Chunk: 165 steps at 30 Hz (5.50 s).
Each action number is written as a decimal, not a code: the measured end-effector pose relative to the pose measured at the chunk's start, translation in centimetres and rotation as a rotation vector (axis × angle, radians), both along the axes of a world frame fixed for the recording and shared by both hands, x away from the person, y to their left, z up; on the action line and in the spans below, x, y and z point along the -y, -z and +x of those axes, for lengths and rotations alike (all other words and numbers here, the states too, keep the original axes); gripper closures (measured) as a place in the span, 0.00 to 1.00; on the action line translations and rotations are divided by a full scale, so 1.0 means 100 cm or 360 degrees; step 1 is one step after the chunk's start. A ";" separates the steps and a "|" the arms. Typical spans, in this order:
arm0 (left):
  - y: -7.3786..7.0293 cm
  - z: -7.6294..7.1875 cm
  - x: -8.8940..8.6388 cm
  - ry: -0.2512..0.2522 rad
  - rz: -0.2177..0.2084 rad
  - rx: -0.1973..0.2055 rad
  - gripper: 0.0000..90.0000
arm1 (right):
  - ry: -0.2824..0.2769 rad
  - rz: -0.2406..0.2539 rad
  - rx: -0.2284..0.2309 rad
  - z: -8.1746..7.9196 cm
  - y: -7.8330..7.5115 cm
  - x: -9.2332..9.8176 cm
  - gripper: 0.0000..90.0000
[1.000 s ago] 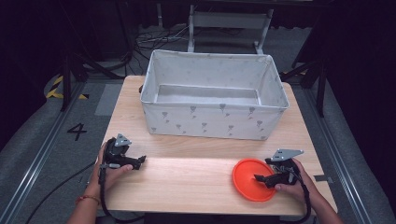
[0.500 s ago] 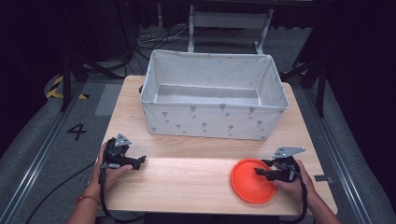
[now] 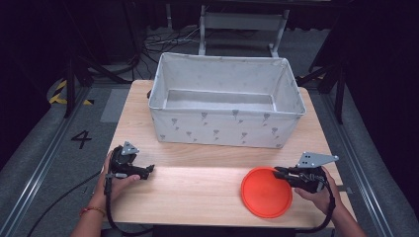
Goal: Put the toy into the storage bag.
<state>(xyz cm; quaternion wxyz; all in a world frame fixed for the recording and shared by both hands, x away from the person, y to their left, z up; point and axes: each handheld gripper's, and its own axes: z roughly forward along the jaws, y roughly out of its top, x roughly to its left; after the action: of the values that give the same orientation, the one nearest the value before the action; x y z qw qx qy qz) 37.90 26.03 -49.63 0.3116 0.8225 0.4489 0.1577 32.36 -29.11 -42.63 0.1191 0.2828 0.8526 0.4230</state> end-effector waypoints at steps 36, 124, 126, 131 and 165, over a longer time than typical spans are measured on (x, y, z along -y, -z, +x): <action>0.000 -0.001 -0.001 -0.0010 -0.0005 -0.0001 0.01 | -0.0169 -0.0105 0.0476 -0.008 -0.130 -0.013 0.91; 0.000 0.002 -0.001 0.0000 0.0009 -0.0010 0.00 | -0.0087 -0.0491 0.0212 0.211 -0.154 -0.054 0.91; 0.000 0.002 -0.001 0.0000 0.0009 -0.0010 0.00 | -0.0138 -0.0553 0.0161 0.213 -0.147 -0.055 0.91; 0.000 0.002 -0.001 0.0001 0.0010 -0.0009 0.00 | -0.0234 -0.0695 0.0057 0.215 -0.137 -0.056 0.91; 0.000 0.002 -0.001 0.0004 0.0007 -0.0010 0.00 | -0.0326 -0.0824 -0.0075 0.213 -0.124 -0.067 0.83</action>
<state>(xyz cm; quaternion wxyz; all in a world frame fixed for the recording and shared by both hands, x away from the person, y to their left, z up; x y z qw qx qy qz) 38.08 26.11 -49.58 0.3085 0.8242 0.4486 0.1558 53.63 -22.43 -30.19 0.1240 0.1652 0.9590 0.1942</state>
